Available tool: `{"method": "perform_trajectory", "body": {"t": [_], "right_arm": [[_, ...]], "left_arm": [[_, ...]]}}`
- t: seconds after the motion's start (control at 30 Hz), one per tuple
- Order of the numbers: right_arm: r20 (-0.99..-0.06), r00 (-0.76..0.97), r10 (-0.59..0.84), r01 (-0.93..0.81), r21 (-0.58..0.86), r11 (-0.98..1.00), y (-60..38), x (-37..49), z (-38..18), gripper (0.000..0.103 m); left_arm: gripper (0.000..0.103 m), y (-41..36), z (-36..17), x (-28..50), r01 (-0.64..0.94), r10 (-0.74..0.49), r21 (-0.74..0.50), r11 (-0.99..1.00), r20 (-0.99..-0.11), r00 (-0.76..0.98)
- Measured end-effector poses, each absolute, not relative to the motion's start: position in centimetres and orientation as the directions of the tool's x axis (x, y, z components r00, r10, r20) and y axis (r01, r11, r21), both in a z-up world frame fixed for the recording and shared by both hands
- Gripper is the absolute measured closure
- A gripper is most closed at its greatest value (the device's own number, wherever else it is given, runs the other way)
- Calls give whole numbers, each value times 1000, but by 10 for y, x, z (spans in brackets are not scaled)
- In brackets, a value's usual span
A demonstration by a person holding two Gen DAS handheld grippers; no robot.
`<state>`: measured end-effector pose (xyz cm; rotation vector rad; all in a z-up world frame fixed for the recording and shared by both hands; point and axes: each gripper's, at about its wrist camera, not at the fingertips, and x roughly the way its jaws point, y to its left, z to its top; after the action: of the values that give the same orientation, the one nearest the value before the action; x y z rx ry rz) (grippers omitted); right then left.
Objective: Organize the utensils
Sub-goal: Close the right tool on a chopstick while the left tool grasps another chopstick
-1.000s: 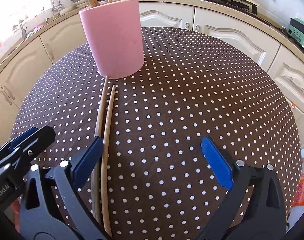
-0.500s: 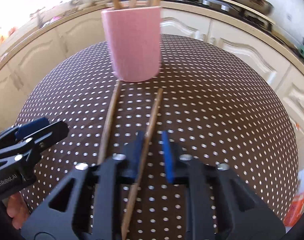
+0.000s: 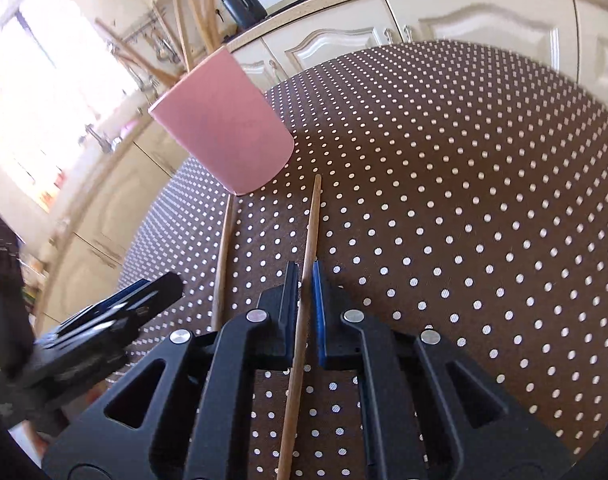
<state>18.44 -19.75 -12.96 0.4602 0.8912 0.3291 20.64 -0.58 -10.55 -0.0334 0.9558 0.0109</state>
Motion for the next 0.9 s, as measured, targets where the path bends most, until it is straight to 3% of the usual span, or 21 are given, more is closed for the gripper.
{"method": "perform_trajectory", "body": {"t": [0.17,0.53,0.57,0.63,0.7,0.9], "right_arm": [[-667,589,455,-86,509,857,-201,183,-129,95],[-675,590,443,-90,491,867,-194,181,-129,95],[-676,591,441,-90,488,868,-194,181,-128,95],[-680,591,435,-92,479,873,-193,180,-127,95],[-681,590,434,-94,476,875,-193,180,-127,95],[-687,588,427,-99,463,881,-190,179,-125,95]], "left_arm": [[41,-26,-103,211,39,-49,-32,999,-822,567],[41,-42,-115,235,12,55,73,997,-845,532],[44,-43,-114,235,21,51,73,997,-848,528],[71,-41,-112,233,58,-10,24,998,-853,522],[87,-40,-112,228,63,-4,35,997,-843,538],[96,-21,-112,215,66,-40,-4,998,-834,551]]}}
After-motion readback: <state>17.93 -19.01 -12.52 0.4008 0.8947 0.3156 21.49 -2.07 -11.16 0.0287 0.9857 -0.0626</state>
